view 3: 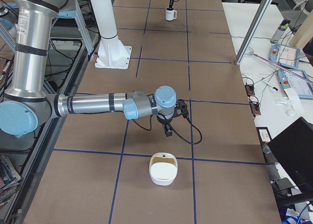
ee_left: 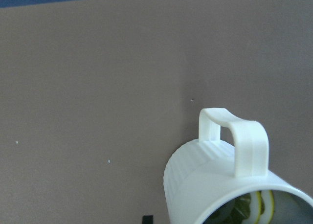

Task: Left arm hands cup to right arm to dump lemon

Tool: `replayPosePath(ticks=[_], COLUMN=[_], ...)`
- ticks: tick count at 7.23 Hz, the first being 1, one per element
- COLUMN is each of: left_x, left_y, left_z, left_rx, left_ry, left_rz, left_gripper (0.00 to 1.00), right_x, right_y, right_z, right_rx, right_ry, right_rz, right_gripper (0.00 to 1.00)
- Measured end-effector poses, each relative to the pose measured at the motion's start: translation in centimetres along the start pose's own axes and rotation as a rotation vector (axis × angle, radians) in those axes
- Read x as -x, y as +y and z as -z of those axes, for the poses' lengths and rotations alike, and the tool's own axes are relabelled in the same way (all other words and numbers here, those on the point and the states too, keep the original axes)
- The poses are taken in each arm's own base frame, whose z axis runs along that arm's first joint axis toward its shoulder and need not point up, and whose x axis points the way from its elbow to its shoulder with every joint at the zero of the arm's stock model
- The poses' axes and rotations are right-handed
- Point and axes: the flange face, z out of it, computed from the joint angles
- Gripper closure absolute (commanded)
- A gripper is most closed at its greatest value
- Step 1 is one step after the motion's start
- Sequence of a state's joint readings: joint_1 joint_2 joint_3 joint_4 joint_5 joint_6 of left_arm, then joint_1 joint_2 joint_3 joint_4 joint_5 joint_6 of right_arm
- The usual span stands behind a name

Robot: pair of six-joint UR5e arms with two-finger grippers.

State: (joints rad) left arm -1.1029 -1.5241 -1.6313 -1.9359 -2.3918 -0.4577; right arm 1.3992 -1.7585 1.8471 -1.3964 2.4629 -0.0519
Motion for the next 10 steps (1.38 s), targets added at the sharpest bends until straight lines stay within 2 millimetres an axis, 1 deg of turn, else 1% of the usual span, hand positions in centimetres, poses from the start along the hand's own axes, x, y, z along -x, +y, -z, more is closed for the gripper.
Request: replayPosePath(ticks=[1,2,3,4,5,6,7,8,9,10], left_x=[-1.0,-3.1,-6.1,-10.2,-15.3,-21.3,-27.4,-33.1,-37.7,-42.0], left_y=[-0.4,-1.2,-2.0,-3.0,-4.5,-6.4,-8.1,-9.2,-9.3,-8.8], left_z=[0.7,2.4,4.4,6.2,7.4,8.3,9.3,10.2,10.5,9.9], left_rx=[-0.021,-0.070,-0.120,-0.156,-0.169,-0.154,-0.119,-0.083,-0.063,-0.040], left_ry=[-0.003,-0.009,0.004,0.039,0.081,0.107,0.104,0.077,0.052,0.041], left_rz=[0.023,0.078,0.130,0.180,0.234,0.285,0.321,0.354,0.385,0.414], left_gripper=[1.00,1.00,1.00,1.00,1.00,1.00,1.00,1.00,1.00,1.00], right_x=[1.1,3.1,5.8,9.5,13.5,18.0,22.4,26.5,30.0,33.3], right_y=[-1.5,-4.2,-7.1,-9.7,-11.4,-12.9,-14.4,-15.6,-16.0,-15.9], right_z=[0.3,0.7,0.5,-0.6,-2.2,-3.7,-4.7,-5.3,-6.1,-7.1], right_rx=[-0.012,-0.038,-0.075,-0.135,-0.213,-0.290,-0.350,-0.404,-0.452,-0.503], right_ry=[0.000,0.005,0.029,0.069,0.094,0.090,0.065,0.048,0.051,0.069], right_rz=[0.018,0.035,0.066,0.102,0.115,0.098,0.074,0.065,0.080,0.106], right_gripper=[0.00,0.00,0.00,0.00,0.00,0.00,0.00,0.00,0.00,0.00])
